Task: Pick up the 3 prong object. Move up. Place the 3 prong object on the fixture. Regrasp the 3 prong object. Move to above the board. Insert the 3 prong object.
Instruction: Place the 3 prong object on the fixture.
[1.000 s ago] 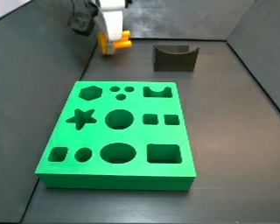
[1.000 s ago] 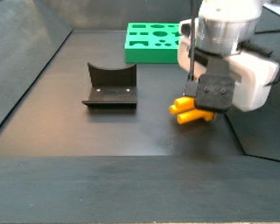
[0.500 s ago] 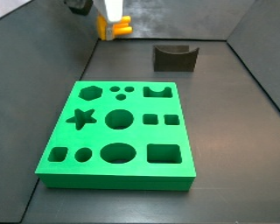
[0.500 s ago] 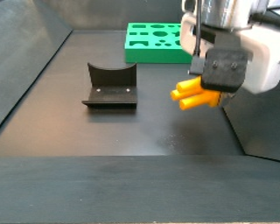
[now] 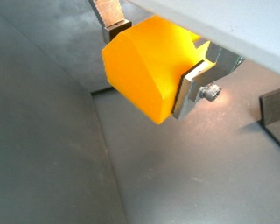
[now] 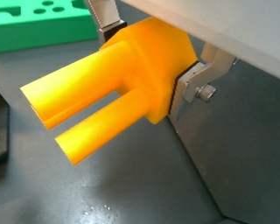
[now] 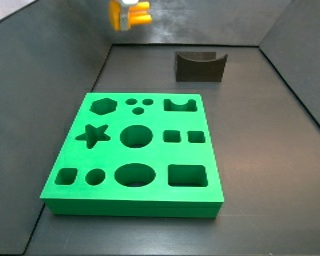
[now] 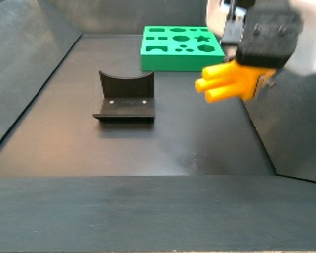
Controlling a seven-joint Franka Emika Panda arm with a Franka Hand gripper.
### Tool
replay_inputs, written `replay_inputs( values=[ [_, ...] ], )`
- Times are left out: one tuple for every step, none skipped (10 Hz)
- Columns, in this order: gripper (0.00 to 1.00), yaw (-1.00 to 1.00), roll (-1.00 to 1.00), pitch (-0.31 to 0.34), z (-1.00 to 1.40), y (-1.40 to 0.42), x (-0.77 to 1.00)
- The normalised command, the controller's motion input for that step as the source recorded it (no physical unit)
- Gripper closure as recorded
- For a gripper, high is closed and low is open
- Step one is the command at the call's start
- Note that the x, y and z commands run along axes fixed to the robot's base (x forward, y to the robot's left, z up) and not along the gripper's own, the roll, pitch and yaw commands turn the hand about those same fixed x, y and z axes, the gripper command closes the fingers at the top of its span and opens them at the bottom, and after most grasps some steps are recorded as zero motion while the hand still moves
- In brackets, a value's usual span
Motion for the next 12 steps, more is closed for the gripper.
replay_inputs(
  values=[
    [1.00, 0.00, 0.08, 0.045, 1.00, 0.00, -0.04],
    [1.00, 0.01, 0.08, 0.047, 0.90, 0.00, -0.04],
    [1.00, 0.01, 0.07, 0.049, 0.81, 0.00, -0.03],
    [1.00, 0.01, 0.06, 0.055, 0.57, 0.01, -0.02],
    [1.00, 0.01, 0.05, 0.062, 0.42, 0.01, -0.01],
    [1.00, 0.01, 0.04, 0.069, 0.27, 0.00, 0.00],
    [1.00, 0.01, 0.04, 0.075, 0.17, 0.01, 0.00],
    [1.00, 1.00, -0.01, -0.169, 0.16, -0.43, 1.00],
    [1.00, 1.00, -0.01, -0.168, 0.15, -0.43, 1.00],
    [1.00, 1.00, -0.01, -0.168, 0.13, -0.39, 1.00],
    [1.00, 1.00, -0.02, -0.170, 0.12, -0.36, 1.00],
    [1.00, 1.00, -0.02, -0.172, 0.10, -0.33, 1.00]
  ],
)
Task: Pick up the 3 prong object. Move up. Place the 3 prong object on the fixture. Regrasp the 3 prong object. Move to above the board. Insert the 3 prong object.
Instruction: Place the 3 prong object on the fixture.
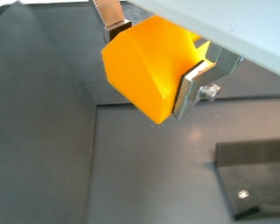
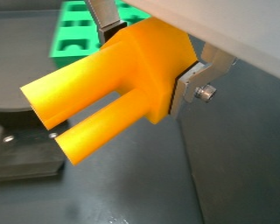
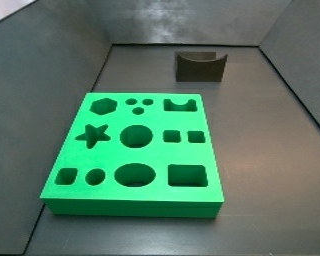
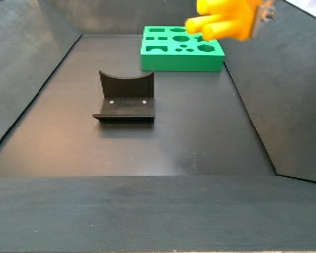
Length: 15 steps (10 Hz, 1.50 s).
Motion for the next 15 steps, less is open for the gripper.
replay_inputs(
  values=[
    [1.00, 1.00, -0.03, -0.173, 0.10, -0.31, 1.00],
    [1.00, 1.00, -0.04, -0.175, 0.08, -0.27, 1.00],
    [1.00, 1.00, -0.04, -0.175, 0.07, -0.26, 1.00],
    [1.00, 1.00, -0.05, -0.180, 0.06, -0.23, 1.00],
    [1.00, 1.00, -0.07, -0.188, 0.04, -0.20, 1.00],
    [1.00, 1.00, -0.09, -0.191, 0.04, -0.18, 1.00],
    [1.00, 1.00, -0.11, -0.197, 0.03, -0.16, 1.00],
    [1.00, 1.00, -0.14, -0.209, 0.02, -0.14, 1.00],
    [1.00, 1.00, -0.18, -0.220, 0.01, -0.13, 1.00],
    [1.00, 0.93, -0.21, -0.215, 0.01, -0.12, 1.00],
    [1.00, 0.16, -1.00, 0.100, -0.31, -0.07, 1.00],
    [1.00, 0.09, -1.00, 0.112, -0.32, -0.05, 1.00],
    [1.00, 0.06, -1.00, 0.112, -0.27, -0.02, 1.00],
    [1.00, 0.05, -1.00, 0.115, -0.22, -0.01, 1.00],
    [1.00, 0.04, -1.00, 0.124, -0.18, 0.00, 1.00]
  ],
)
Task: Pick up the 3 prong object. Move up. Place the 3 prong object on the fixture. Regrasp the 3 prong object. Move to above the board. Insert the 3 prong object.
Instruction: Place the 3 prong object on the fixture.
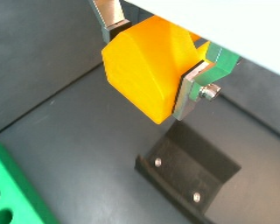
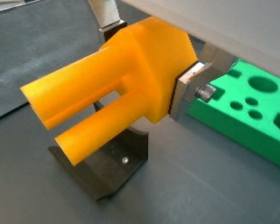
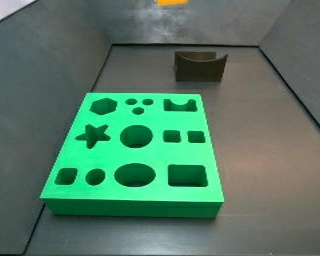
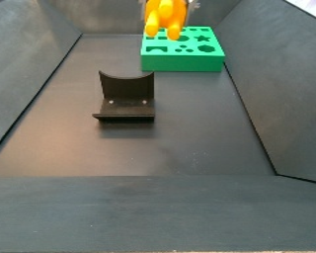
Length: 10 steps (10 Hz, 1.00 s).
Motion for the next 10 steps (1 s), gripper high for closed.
replay_inputs(
  values=[
    [1.00, 0.02, -1.00, 0.137, -0.13, 0.02, 1.00],
    [1.00, 0.01, -1.00, 0.146, -0.10, 0.03, 1.00],
    [1.00, -0.01, -1.00, 0.150, -0.08, 0.04, 1.00],
    [1.00, -0.02, -1.00, 0.152, -0.07, 0.04, 1.00],
    [1.00, -0.05, -1.00, 0.154, -0.05, 0.05, 0.91],
    [1.00, -0.07, -1.00, 0.157, -0.04, 0.05, 0.83],
    [1.00, -0.10, -1.00, 0.159, -0.03, 0.05, 0.73],
    [1.00, -0.11, -1.00, 0.161, -0.03, 0.05, 0.68],
    [1.00, -0.14, -0.88, 0.140, -0.03, 0.05, 0.59],
    [1.00, -0.14, -0.72, 0.113, -0.02, 0.05, 0.53]
  ],
)
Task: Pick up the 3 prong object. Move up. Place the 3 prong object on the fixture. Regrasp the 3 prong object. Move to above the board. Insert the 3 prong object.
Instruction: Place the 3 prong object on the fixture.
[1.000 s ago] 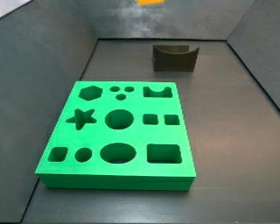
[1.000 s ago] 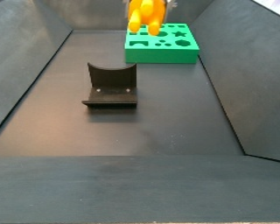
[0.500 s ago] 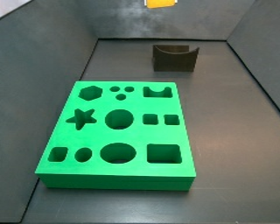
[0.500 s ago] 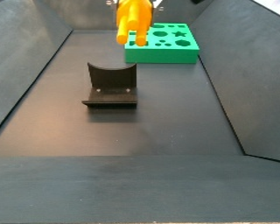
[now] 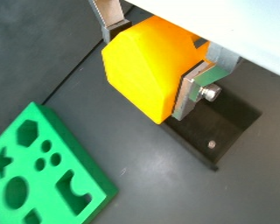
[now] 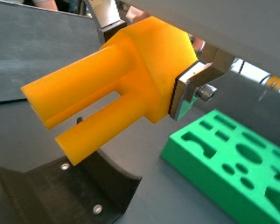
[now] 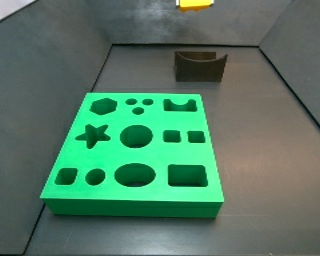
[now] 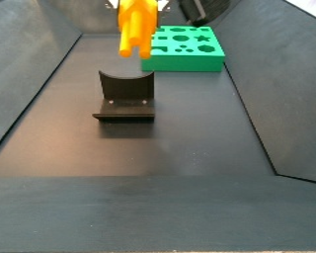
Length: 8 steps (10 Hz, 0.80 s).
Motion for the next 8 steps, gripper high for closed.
replay_inputs(
  values=[
    [1.00, -0.14, -0.50, 0.080, -0.03, 0.05, 0.44],
    [1.00, -0.14, -0.38, 0.065, -0.03, 0.05, 0.40],
    [1.00, -0.12, -0.19, 0.042, -0.01, 0.03, 0.27],
    [1.00, -0.11, -0.16, 0.037, -0.01, 0.04, 0.22],
    [1.00, 0.02, -1.00, 0.341, -1.00, 0.14, 0.14],
    [1.00, 0.02, -1.00, 0.335, -1.00, 0.14, 0.13],
    [1.00, -0.10, -0.98, 0.368, -1.00, 0.14, 0.16],
    [1.00, -0.14, -0.88, 0.352, -1.00, 0.14, 0.17]
  ],
)
